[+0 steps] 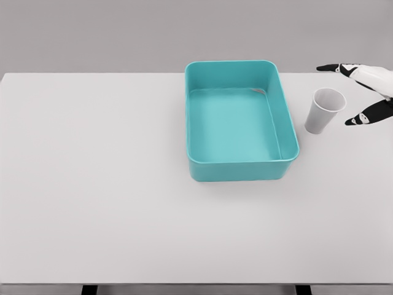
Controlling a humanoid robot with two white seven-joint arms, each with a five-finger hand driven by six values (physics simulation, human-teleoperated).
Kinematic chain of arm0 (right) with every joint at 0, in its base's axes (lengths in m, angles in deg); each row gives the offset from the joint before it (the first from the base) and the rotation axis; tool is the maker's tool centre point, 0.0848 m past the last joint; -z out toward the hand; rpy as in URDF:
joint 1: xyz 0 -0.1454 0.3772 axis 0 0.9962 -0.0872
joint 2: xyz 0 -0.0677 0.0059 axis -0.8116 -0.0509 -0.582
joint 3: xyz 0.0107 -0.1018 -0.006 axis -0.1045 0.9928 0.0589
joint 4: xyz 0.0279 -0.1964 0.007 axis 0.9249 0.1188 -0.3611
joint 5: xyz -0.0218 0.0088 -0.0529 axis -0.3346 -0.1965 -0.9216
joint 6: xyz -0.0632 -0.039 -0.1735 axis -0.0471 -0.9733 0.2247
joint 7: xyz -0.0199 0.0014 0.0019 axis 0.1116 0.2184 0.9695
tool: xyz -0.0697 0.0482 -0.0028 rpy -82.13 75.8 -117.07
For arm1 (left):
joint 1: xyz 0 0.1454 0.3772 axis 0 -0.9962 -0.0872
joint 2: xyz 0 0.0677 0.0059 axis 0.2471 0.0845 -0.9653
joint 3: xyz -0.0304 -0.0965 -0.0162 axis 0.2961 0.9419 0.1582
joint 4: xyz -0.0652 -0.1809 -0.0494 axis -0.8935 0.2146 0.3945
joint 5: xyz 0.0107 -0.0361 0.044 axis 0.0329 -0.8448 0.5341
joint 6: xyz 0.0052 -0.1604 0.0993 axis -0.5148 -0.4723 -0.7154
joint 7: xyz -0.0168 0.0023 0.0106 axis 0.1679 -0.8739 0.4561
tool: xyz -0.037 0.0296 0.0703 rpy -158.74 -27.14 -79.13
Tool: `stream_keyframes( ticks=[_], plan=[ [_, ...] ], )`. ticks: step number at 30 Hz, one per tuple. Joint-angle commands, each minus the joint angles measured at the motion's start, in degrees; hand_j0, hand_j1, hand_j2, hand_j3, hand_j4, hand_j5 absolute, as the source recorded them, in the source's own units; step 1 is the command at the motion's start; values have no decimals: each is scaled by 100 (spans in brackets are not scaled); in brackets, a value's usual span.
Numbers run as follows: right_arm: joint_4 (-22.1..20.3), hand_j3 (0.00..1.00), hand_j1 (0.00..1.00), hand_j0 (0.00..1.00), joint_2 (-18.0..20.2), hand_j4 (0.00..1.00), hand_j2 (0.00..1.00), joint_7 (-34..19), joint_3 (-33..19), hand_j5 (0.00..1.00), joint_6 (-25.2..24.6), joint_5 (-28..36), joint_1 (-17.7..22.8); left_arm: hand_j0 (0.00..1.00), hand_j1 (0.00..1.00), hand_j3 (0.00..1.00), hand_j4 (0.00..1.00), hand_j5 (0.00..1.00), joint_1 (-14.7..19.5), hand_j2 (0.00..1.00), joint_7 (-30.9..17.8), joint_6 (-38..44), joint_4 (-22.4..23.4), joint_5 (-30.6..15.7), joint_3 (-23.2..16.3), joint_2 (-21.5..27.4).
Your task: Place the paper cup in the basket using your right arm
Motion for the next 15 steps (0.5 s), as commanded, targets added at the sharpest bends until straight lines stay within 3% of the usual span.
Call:
stream_keyframes(
  ticks=[1,5,7,8,9,13,15],
  plan=[
    [-15,100,100,100,8,100,100,-3,1,100,5,5,0,100,100,100,100,100,0,100,0,0,1,1,3,1],
    [-41,100,100,100,8,100,100,-73,-7,100,75,49,0,100,100,100,100,100,0,100,0,0,1,1,3,1],
    [-6,100,100,100,-35,100,100,-785,-95,100,84,198,9,100,100,100,100,100,0,100,0,0,1,1,-6,1],
    [46,100,100,100,-36,100,100,-788,-165,100,84,426,18,100,100,100,100,100,0,100,0,0,1,1,3,1],
    [196,100,100,100,-18,100,100,-788,-350,100,92,918,44,100,100,100,100,100,0,100,0,0,1,1,-6,1],
    [969,100,100,100,-27,100,100,-788,-491,100,505,1841,53,100,100,100,100,100,0,100,0,0,1,1,3,1],
    [1584,100,100,100,-44,100,100,-788,-491,100,725,2474,53,100,100,100,100,100,0,100,0,0,1,1,3,1]
  ],
)
